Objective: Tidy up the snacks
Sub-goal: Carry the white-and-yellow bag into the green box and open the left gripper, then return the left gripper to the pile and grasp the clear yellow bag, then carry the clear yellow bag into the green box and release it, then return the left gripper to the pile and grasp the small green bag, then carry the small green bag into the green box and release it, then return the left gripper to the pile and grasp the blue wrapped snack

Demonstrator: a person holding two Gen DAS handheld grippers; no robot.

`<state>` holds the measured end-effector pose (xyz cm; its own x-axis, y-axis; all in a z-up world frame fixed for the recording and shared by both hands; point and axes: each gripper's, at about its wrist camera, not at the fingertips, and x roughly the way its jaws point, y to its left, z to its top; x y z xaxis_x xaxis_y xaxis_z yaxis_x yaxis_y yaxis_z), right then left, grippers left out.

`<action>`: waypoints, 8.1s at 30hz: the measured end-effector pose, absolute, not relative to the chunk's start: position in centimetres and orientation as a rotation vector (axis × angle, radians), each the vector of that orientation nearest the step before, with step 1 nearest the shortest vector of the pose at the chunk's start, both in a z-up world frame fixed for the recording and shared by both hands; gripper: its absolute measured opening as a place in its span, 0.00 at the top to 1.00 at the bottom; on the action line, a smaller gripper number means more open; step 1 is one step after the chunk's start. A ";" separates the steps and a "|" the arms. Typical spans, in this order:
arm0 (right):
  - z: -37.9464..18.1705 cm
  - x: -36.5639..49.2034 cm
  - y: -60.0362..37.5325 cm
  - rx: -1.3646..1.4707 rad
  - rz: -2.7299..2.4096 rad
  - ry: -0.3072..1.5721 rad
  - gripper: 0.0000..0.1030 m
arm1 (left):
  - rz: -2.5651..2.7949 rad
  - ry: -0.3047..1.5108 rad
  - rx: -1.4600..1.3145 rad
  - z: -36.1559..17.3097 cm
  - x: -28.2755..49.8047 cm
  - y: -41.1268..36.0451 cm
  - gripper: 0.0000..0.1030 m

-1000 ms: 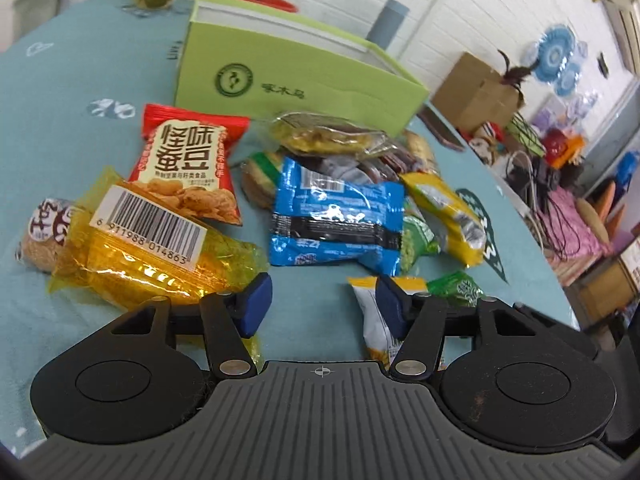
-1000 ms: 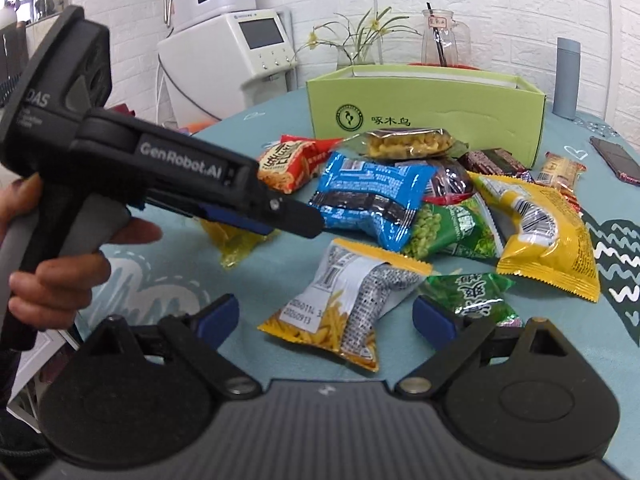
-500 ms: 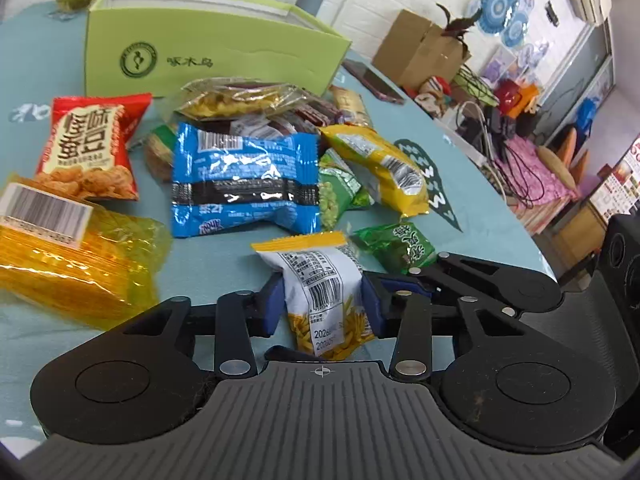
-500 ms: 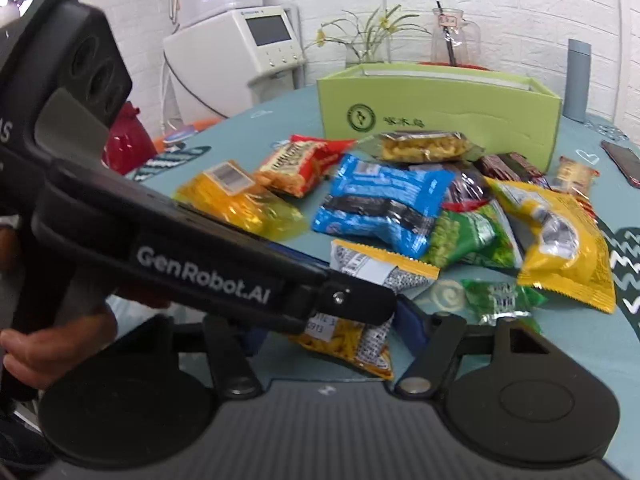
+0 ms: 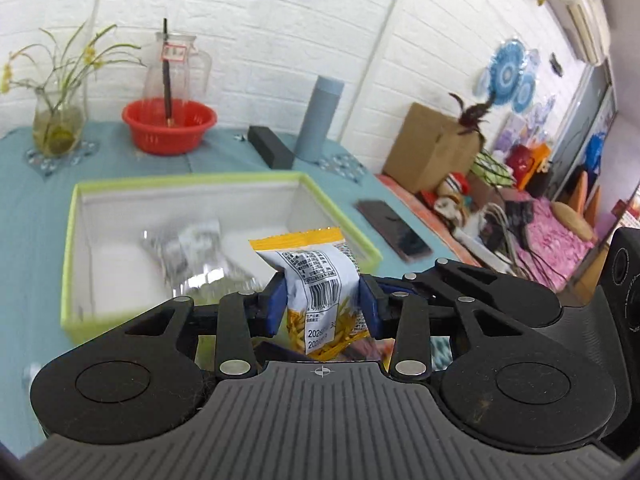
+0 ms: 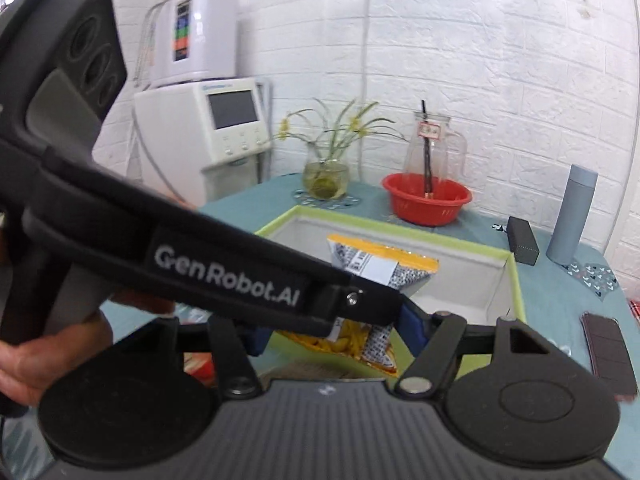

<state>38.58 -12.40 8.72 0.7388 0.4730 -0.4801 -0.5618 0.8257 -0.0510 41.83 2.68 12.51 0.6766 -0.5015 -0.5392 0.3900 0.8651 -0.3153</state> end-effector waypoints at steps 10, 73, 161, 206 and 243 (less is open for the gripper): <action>5.9 49.5 -13.2 -0.179 0.540 0.569 0.25 | -0.450 0.731 -0.176 9.1 53.9 1.9 0.53; -0.2 20.4 -3.7 -0.264 0.814 0.680 0.39 | -0.260 0.788 -0.405 2.2 21.5 14.3 0.79; -0.6 19.8 -10.8 -0.225 0.588 0.641 0.03 | -0.489 0.829 -0.306 2.9 24.4 7.8 0.63; 5.6 48.9 -3.8 -0.282 0.632 0.612 0.01 | -0.304 0.643 -0.178 9.2 49.6 11.3 0.53; -1.6 24.0 -9.6 -0.129 0.663 0.725 0.01 | -0.307 0.794 -0.321 2.1 27.3 8.8 0.34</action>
<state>24.03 -9.57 -1.60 0.5556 0.5169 -0.6512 -0.6027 0.7899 0.1128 27.29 8.77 2.14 0.6619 -0.3853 -0.6430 0.1476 0.9080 -0.3921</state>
